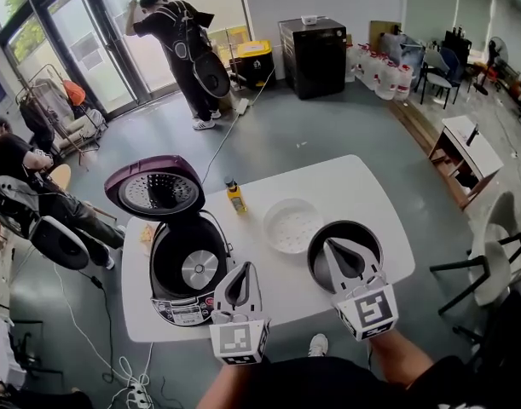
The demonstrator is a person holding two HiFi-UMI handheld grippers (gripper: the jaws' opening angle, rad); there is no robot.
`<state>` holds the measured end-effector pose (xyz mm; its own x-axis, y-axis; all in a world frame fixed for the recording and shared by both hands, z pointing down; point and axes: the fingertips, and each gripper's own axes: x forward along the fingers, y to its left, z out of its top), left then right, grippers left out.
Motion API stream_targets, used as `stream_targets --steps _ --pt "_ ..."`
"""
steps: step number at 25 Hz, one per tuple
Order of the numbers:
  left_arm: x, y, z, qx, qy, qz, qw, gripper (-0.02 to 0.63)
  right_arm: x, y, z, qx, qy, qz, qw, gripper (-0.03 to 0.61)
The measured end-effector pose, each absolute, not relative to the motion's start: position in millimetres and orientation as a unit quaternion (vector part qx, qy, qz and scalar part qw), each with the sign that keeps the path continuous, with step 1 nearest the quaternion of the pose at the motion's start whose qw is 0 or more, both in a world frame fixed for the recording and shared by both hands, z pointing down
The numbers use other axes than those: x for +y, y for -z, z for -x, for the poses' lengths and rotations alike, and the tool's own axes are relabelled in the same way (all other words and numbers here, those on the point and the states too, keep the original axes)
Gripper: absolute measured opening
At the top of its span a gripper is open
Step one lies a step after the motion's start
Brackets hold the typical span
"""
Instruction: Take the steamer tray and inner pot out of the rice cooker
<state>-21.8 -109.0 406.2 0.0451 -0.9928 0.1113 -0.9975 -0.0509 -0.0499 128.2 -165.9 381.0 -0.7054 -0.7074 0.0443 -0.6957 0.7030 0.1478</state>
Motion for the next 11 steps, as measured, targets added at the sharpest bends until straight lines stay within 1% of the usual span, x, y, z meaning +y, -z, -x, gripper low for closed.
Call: stream_targets --steps 11 --pt "-111.6 -409.0 18.5 -0.687 -0.059 -0.723 0.027 -0.002 -169.0 -383.9 -129.5 -0.922 0.056 -0.38 0.053 -0.002"
